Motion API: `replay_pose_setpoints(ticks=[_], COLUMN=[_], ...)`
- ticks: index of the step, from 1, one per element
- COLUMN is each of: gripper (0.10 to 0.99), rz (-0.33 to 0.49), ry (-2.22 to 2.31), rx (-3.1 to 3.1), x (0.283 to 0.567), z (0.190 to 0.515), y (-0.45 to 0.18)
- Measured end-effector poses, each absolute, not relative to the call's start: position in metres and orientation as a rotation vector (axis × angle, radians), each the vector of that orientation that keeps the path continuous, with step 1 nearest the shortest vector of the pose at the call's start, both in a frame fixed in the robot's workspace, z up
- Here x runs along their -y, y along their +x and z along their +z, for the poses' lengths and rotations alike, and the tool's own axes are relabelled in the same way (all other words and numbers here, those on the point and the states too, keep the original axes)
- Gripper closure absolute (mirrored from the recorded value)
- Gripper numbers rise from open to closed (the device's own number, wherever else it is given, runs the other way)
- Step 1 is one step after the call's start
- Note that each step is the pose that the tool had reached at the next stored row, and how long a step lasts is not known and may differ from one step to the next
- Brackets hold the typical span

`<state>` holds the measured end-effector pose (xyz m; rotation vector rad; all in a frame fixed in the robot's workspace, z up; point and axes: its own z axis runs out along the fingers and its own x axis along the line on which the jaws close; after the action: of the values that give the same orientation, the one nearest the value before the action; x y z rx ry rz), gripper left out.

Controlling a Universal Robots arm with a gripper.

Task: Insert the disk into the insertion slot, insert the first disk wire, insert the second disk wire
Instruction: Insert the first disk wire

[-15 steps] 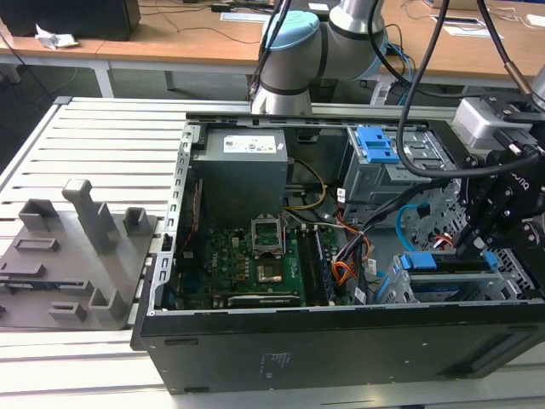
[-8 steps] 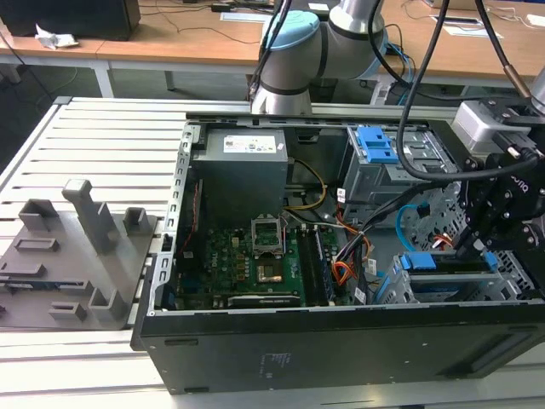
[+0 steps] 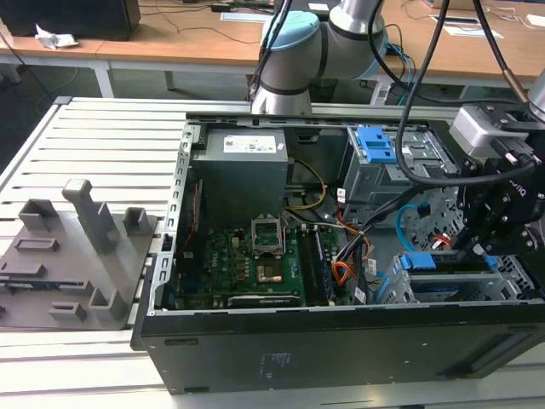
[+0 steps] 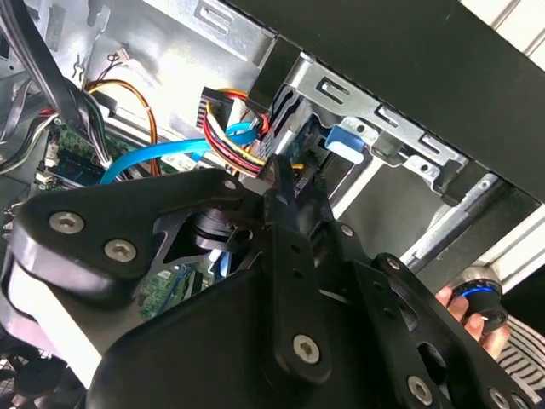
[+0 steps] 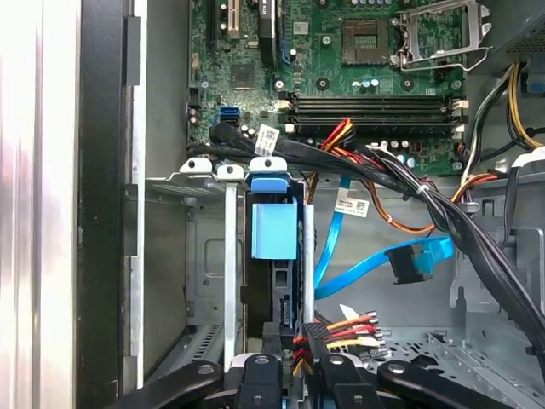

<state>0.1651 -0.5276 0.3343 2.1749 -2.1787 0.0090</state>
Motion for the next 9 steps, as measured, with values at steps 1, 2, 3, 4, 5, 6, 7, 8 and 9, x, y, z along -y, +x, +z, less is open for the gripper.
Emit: replay_pose_setpoints(ticks=[1,2,3,4,5,6,7,8,9], gripper=[0.851,0.851,0.851,0.851,0.851,0.851,0.851,0.851,0.851], rz=[0.009,0.009,0.009,0.009,0.009,0.009,0.009,0.009,0.009], ry=[2.175,2.175,2.175,2.175,2.175,2.175,2.175,2.175,2.175], rx=[2.179,2.179,2.179,2.179,2.179,2.179,2.179,2.179,2.179], x=[0.528,0.528,0.528,0.528,0.528,0.528,0.528,0.528,0.528], z=[0.334,0.335,0.338,0.341,0.347,0.353,0.357,0.363,0.367], y=[0.165,0.165,0.165,0.165,0.165,0.165,0.165,0.165,0.165])
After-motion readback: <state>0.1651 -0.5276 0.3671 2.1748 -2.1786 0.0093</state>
